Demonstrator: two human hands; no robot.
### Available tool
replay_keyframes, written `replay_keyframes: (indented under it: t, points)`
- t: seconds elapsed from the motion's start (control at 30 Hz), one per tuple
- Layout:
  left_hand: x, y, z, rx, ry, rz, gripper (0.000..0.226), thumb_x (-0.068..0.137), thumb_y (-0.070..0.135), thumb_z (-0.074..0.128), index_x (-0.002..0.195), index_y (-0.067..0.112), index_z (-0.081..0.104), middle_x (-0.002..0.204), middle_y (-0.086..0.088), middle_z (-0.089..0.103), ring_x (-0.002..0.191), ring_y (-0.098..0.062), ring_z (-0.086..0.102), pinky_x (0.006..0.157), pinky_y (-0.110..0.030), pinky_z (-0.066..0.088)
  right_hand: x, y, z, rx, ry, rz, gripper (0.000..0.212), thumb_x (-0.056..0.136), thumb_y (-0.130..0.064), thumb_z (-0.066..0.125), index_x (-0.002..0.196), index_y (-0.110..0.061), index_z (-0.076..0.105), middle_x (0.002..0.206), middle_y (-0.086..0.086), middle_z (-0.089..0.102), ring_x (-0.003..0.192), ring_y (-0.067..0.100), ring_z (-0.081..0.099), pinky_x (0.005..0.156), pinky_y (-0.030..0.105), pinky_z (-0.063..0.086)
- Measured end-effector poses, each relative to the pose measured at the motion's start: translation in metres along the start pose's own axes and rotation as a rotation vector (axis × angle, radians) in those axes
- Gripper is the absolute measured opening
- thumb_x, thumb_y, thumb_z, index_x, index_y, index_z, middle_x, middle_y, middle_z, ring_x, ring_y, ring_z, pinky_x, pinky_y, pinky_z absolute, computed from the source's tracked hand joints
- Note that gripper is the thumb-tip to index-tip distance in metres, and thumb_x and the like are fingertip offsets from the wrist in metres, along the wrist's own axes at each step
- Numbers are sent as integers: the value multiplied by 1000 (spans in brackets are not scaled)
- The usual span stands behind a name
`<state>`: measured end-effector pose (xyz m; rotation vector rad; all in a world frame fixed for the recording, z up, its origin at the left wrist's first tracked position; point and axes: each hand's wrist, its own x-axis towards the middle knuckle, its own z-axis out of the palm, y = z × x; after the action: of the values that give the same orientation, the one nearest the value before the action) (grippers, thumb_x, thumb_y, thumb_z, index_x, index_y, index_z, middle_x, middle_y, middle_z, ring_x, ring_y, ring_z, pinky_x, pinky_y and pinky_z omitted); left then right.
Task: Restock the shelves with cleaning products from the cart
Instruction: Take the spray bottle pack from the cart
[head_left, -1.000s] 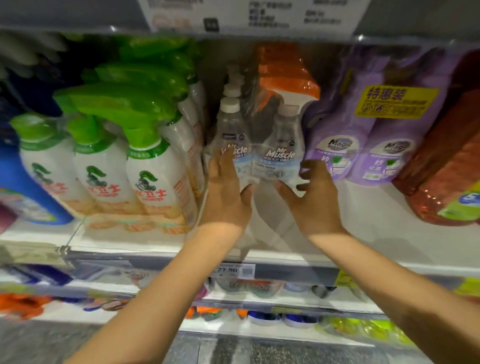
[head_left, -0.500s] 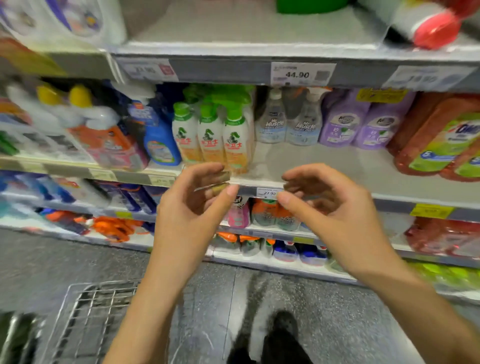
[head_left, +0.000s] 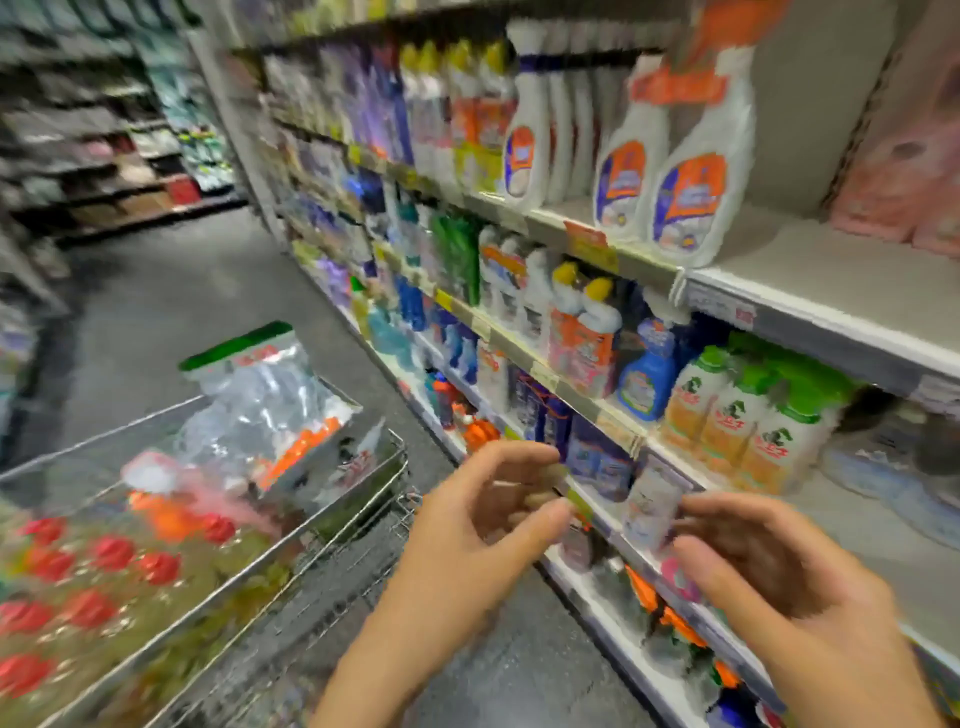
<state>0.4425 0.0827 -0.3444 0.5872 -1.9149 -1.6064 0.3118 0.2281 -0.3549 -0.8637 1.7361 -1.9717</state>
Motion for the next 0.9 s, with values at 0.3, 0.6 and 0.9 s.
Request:
replay_keyframes:
  t: [0.3,0.6,0.9]
  points:
    - [-93,11,-67,69,505,-52,25,78,14,74,100,24,68,98,8,71,87,-7,68,77,-14,49,-2,6,91,70,-492,14,26,52,-10,72,78,-11,71,71,7,73,61,12,67,61,8,50]
    - [-144,-12,-176,124,673,-104,30,76,32,73,102,43,64,103,16,68,96,-5,66,89,-22,51,-6,12,237,63,-819,28,31,58,-9,74,83,-27,76,77,9,73,66,10,67,63,9,51]
    - [-125,-56,-299,101,686,-82,29,77,24,72,103,34,65,104,16,69,97,-3,65,85,-16,49,9,38,370,47,-823,81,26,58,-16,75,84,-20,76,79,7,72,67,8,65,65,11,51]
